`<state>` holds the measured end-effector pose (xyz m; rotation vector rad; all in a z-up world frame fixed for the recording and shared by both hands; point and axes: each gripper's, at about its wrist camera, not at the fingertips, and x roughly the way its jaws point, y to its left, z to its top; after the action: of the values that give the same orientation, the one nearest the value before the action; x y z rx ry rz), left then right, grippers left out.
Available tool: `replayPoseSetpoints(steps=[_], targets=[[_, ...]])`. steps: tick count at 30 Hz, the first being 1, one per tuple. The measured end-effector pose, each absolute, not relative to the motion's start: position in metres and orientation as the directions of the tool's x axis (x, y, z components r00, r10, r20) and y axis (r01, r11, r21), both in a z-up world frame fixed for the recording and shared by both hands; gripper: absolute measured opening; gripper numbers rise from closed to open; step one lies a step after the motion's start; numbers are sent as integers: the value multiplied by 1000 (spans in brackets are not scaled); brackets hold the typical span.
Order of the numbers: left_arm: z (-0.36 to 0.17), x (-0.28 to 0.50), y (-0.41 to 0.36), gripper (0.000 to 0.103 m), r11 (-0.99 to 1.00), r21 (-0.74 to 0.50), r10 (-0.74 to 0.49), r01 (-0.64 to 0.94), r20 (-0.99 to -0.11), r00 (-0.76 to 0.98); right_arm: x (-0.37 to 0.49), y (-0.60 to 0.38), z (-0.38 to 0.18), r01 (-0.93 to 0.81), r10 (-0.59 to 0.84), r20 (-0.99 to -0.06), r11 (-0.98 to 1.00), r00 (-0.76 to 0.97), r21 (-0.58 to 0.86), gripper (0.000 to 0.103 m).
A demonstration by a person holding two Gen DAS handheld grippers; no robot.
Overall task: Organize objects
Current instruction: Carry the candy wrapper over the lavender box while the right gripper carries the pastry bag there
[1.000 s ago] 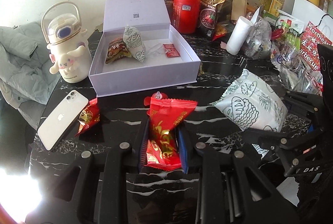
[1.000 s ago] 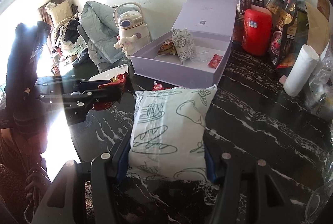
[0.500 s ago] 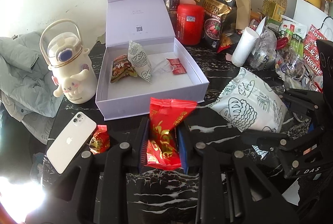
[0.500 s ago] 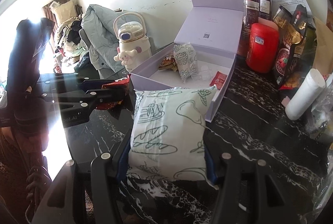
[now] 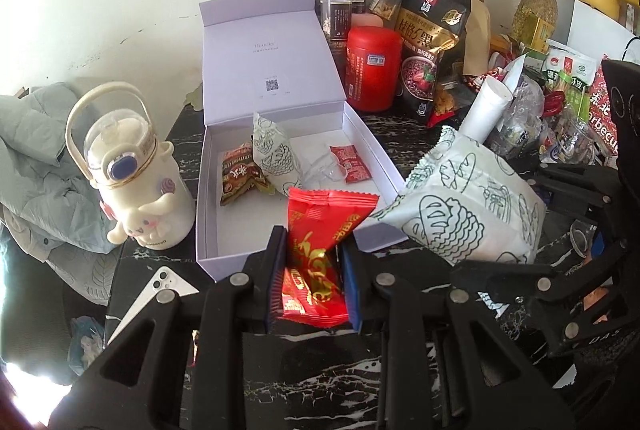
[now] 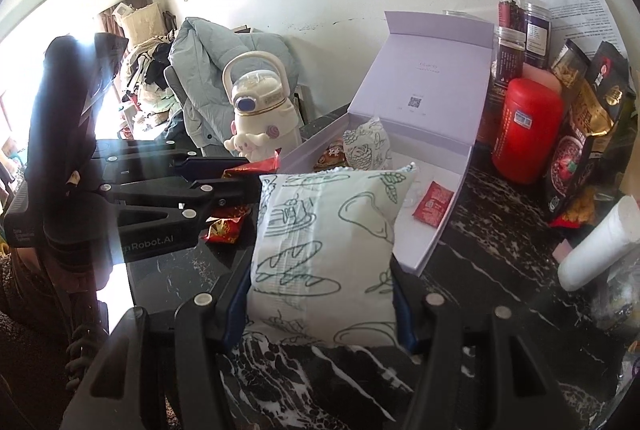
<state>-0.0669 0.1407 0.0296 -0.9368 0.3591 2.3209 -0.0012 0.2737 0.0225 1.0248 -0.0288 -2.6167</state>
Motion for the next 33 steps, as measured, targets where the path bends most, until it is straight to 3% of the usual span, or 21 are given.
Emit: replayPoseSetpoints(steps=[33], targets=[[38,-194,183,24,-811,60,395,-582,-677,-621,-143,326,30,229,-278,-650,-960,-708,162,59]])
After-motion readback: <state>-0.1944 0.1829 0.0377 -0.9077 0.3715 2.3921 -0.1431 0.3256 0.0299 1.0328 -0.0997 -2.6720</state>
